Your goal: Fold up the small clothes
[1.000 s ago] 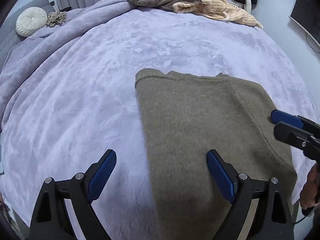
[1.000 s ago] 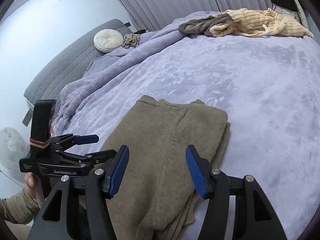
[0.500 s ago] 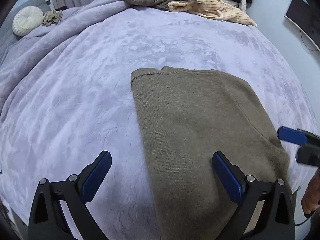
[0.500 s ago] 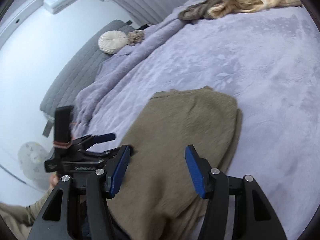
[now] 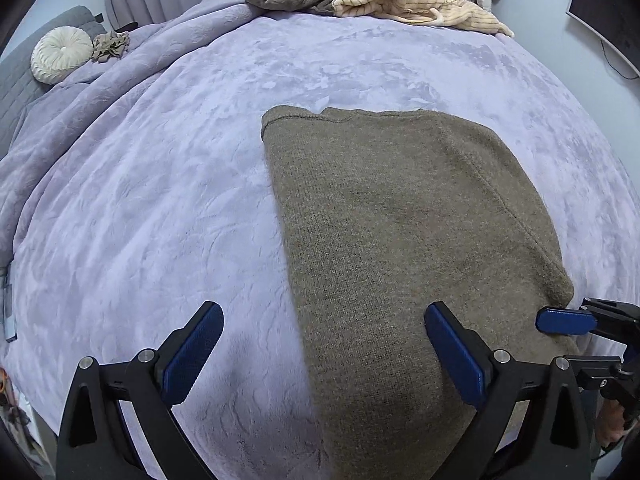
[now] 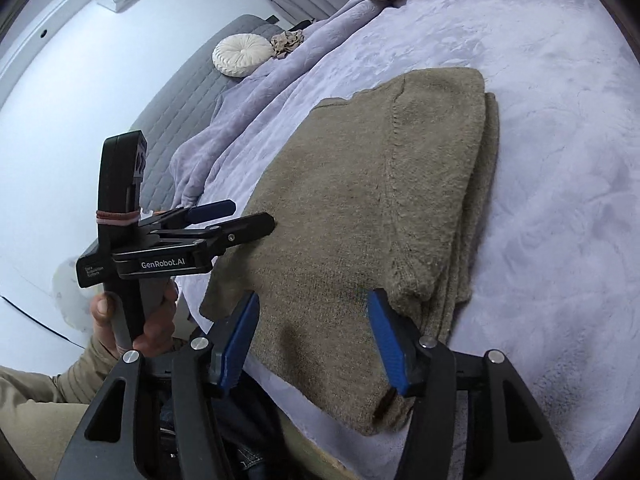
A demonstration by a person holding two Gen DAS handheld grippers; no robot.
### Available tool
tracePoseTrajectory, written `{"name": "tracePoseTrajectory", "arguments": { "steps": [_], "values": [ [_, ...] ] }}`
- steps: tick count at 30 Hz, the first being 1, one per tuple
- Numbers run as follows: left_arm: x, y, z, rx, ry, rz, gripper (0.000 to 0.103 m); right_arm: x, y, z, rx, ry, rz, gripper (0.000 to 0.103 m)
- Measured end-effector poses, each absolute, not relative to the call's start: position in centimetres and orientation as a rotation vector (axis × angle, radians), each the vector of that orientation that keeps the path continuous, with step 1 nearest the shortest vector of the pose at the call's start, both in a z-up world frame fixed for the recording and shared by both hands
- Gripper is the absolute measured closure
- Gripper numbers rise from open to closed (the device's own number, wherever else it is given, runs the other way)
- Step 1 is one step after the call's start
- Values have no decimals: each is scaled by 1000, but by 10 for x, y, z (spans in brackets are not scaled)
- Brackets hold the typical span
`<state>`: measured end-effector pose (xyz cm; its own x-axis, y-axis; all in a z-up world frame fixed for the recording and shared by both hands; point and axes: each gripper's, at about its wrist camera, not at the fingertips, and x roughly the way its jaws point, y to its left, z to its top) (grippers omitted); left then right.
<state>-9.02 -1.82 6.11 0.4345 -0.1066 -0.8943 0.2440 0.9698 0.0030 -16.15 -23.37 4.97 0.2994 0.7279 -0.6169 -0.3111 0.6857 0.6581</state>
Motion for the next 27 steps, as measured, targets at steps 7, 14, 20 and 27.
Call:
{"name": "tracePoseTrajectory", "arguments": {
  "steps": [7, 14, 20, 27],
  "values": [
    [-107, -23, 90, 196, 1045, -181, 1, -185, -211, 94, 174, 1055, 545, 39],
    [-118, -22, 105, 166, 1044, -184, 1, -196, -187, 138, -44, 972, 433, 28],
    [-125, -17, 111, 45, 1038, -142, 1, -197, -179, 149, -125, 981, 371, 28],
    [-130, -15, 109, 75, 1034, -19, 1, -195, -175, 145, -154, 1015, 344, 28]
  ]
}}
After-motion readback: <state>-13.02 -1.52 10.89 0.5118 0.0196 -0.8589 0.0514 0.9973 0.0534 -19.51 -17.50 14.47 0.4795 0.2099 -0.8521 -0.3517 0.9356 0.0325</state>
